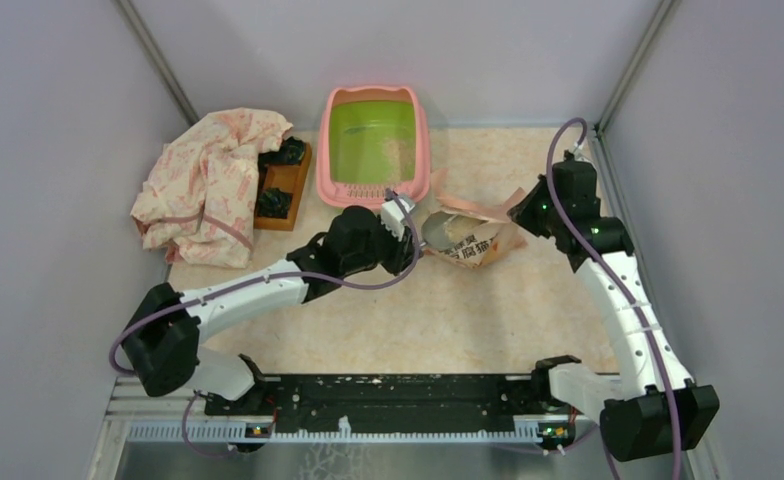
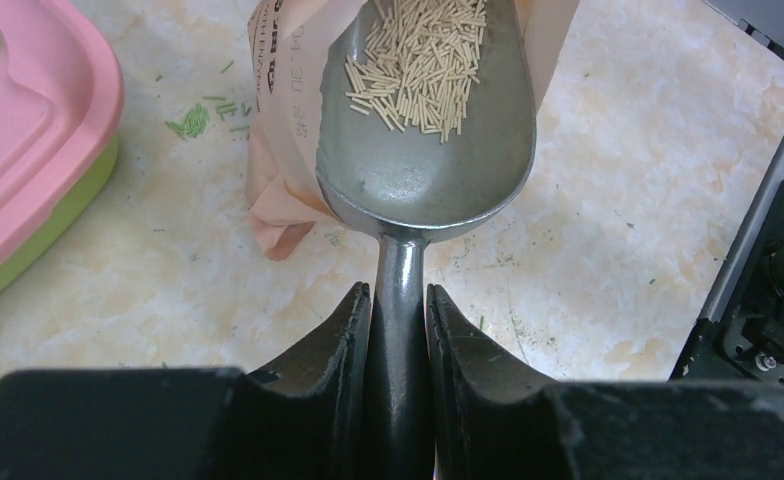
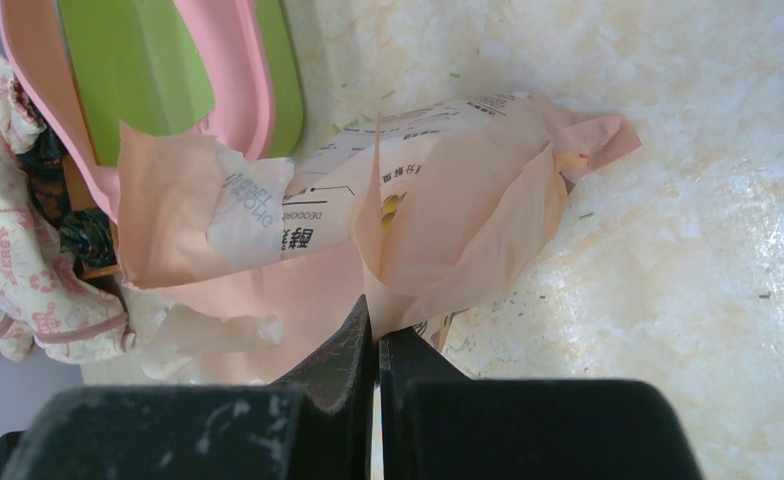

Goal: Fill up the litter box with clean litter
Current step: 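Scoop the cat litter from the cat litter bag.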

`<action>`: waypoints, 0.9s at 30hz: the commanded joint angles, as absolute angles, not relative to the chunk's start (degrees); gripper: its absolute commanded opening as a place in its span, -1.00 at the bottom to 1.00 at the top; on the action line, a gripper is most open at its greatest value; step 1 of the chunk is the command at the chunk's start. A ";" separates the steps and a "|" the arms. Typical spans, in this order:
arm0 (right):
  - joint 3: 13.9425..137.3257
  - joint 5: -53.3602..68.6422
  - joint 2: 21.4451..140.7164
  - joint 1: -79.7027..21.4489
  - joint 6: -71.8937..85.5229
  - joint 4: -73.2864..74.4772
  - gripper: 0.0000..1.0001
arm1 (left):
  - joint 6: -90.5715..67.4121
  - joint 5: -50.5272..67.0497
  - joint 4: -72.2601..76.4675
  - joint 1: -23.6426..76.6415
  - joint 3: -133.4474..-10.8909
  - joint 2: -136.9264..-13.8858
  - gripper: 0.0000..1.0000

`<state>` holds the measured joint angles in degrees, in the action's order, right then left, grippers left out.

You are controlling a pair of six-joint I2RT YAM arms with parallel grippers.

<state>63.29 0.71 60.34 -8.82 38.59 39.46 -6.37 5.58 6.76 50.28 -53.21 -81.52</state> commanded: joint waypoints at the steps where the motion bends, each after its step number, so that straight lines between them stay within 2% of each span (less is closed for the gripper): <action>1: 69.01 1.05 59.89 -7.67 37.37 35.17 -1.00 | -6.65 5.34 18.67 48.95 -49.78 -78.14 -0.96; 5: 69.78 1.47 60.03 -7.28 37.12 35.66 -1.00 | -6.97 6.71 21.81 48.70 -47.94 -78.58 -0.97; 9: 69.84 1.83 60.16 -6.70 36.98 35.83 -1.00 | -7.17 6.36 29.89 48.69 -41.44 -75.05 -0.96; 15: 69.51 2.35 60.57 -6.26 37.14 35.45 -1.00 | -7.41 6.46 32.64 48.74 -35.94 -67.54 -0.95; 27: 71.01 3.61 62.79 -6.01 37.99 34.21 -1.00 | -6.65 2.23 20.66 48.78 -39.65 -64.92 -0.94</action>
<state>65.43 3.77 62.89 -6.57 38.15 39.99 -6.59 5.98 22.57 49.34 -35.90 -67.16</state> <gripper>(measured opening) 0.006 0.299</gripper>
